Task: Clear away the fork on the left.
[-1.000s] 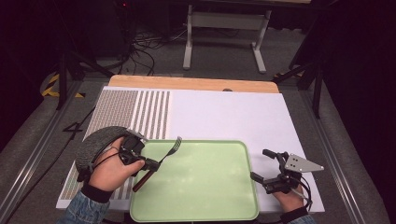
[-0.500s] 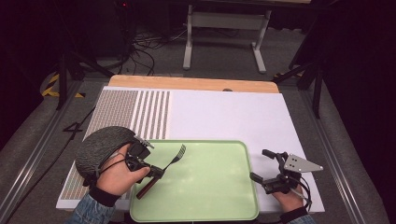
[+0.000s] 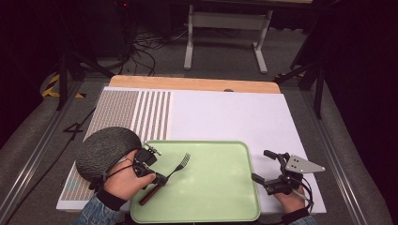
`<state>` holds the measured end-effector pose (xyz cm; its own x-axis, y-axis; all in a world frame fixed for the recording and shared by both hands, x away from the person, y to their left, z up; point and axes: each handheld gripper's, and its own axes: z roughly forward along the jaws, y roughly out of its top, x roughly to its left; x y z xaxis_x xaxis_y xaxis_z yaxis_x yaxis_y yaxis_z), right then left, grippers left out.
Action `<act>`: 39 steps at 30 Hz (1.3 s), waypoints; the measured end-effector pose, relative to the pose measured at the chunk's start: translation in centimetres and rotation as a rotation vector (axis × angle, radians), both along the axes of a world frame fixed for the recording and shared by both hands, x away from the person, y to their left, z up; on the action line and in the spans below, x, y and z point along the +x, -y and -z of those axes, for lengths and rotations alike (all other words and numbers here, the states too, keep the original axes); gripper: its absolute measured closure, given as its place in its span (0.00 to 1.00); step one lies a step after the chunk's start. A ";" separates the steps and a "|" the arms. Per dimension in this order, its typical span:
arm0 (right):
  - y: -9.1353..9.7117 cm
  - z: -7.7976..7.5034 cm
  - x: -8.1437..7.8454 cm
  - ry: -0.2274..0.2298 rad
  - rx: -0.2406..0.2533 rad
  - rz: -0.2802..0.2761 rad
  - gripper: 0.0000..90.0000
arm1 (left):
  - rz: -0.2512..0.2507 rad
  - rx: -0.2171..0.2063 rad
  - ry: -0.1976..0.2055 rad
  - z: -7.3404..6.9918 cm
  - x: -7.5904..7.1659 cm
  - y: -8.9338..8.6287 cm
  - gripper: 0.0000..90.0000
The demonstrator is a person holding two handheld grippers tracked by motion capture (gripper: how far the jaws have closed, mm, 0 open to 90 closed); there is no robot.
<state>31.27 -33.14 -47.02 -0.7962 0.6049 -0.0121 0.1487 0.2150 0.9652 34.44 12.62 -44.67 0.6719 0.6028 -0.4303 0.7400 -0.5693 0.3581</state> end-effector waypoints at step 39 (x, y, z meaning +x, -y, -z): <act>-0.1 0.0 0.0 -0.004 0.002 -0.009 0.00 | 0.049 0.005 0.096 -0.2 -0.3 0.7 0.77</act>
